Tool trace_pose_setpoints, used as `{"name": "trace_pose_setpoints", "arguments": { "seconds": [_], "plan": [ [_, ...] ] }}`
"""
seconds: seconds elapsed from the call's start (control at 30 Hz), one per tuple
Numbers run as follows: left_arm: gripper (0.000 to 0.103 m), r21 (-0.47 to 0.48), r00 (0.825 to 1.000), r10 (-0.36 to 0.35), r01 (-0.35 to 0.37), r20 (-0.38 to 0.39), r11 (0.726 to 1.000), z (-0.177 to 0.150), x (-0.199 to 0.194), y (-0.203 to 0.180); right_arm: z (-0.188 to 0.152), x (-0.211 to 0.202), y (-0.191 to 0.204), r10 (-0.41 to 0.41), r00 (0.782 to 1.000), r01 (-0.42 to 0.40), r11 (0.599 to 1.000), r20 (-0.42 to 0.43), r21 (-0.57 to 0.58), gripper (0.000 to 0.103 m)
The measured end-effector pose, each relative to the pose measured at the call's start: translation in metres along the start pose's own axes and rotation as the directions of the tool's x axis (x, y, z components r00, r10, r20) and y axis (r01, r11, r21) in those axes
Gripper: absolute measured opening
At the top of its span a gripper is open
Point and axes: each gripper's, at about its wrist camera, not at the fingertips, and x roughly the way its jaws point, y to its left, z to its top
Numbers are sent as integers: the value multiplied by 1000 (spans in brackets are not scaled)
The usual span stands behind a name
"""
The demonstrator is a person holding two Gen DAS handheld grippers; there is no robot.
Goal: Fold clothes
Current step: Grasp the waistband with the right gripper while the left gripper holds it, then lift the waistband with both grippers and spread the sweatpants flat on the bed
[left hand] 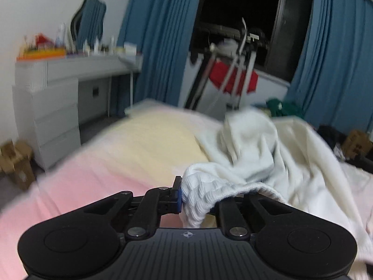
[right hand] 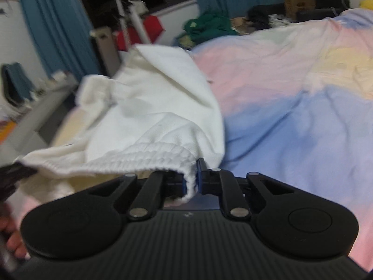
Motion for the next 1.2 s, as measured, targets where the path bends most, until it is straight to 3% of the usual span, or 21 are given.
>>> {"name": "trace_pose_setpoints", "arguments": {
  "seconds": [0.23, 0.33, 0.4, 0.5, 0.63, 0.73, 0.83, 0.9, 1.07, 1.2],
  "plan": [
    [9, 46, 992, 65, -71, 108, 996, 104, -1, 48, -31, -32, 79, 174, 984, -173, 985, 45, -10, 12],
    [9, 70, 983, 97, -109, 154, 992, 150, 0, 70, -46, -27, 136, 293, 956, -291, 954, 9, -67, 12],
    [9, 80, 972, 162, -178, 172, 981, 168, 14, 88, -56, -15, 175, 360, 933, -360, 928, -21, -91, 12],
    [9, 102, 956, 261, -275, 131, 956, 173, 51, 120, -67, 11, 224, 441, 895, -445, 892, -62, -84, 12],
    [9, 23, 960, 280, -280, 2, 960, 151, 91, 180, -85, 52, 256, 478, 869, -489, 869, -130, -76, 12],
    [9, -39, 960, 272, -275, -61, 961, 133, 108, 217, -93, 66, 257, 481, 864, -497, 861, -146, -104, 13],
    [11, -23, 962, 262, -265, -75, 964, 121, 105, 234, -97, 73, 258, 484, 862, -504, 852, -151, -141, 14],
    [22, 4, 961, 261, -262, -88, 965, 117, 98, 240, -95, 68, 258, 479, 863, -501, 851, -157, -158, 14],
    [68, 62, 950, 300, -295, -89, 953, 115, 66, 240, -88, 53, 265, 434, 887, -460, 853, -157, -246, 19],
    [88, 73, 953, 301, -299, -20, 951, 114, 16, 231, -92, 45, 273, 390, 910, -414, 865, -140, -283, 24]
  ]
}}
